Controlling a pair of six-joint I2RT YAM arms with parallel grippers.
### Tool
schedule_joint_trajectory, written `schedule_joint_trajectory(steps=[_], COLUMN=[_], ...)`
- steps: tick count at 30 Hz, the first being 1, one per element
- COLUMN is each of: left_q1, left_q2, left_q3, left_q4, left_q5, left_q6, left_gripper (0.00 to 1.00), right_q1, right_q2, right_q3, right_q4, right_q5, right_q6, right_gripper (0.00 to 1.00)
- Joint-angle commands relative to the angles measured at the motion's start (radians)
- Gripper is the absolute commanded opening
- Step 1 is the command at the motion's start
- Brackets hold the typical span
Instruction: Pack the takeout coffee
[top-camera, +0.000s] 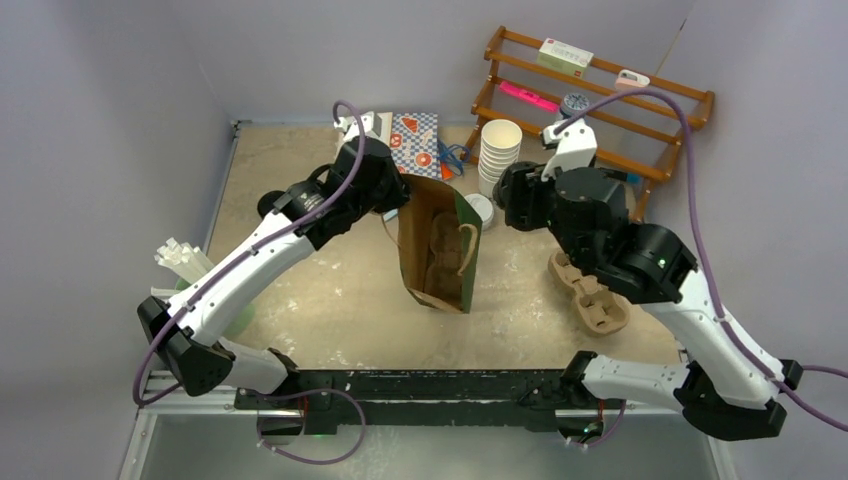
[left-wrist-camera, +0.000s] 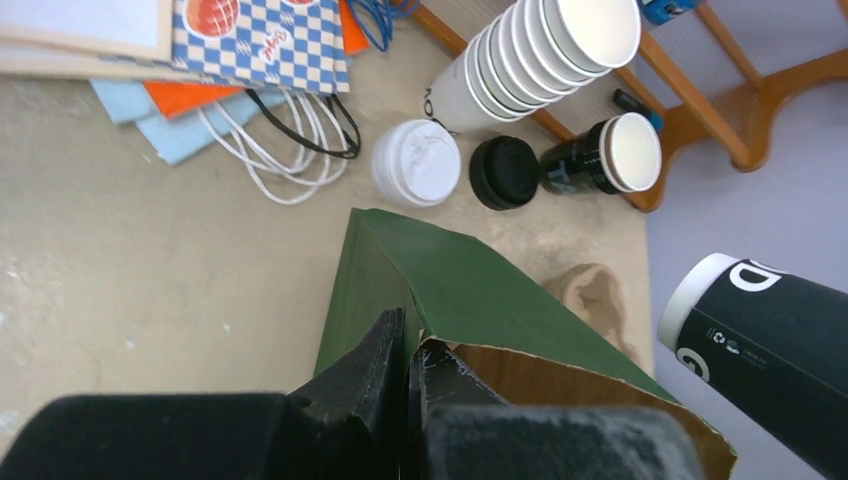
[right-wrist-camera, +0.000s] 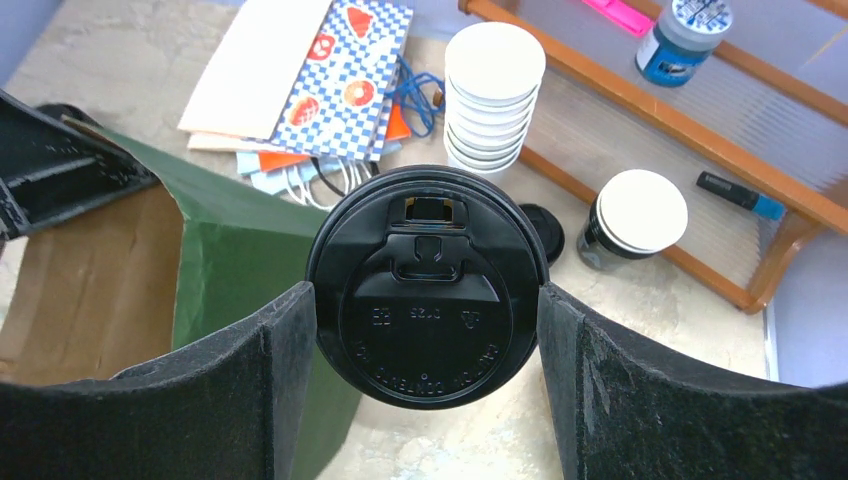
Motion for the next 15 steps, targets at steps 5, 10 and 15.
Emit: schedule_joint_trajectory(steps=[5,10,15], left_q1=[-0.015,-0.021,-0.034], left_q2=[0.008,0.061,0.107], left_q3=[0.065,0.078,0.101], left_q4=[-0.264,-0.281,-0.333], left_q5=[0.04,0.04,0.001], left_q6=[-0.415,-0.464,-0.528], left_gripper=[0.0,0.0,0.0], right_q1=[-0.002,-0.001,-0.002], right_q2=[-0.021,0.076,0.164], right_q3=[0.214,0.448,0.583], right_q4=[-0.078,-0.102,-0.154], right_q5=[-0.067,-0.216,-0.346], right_q6=[0.006,-0.002,-0.014], right_gripper=[0.59,0.59,0.58])
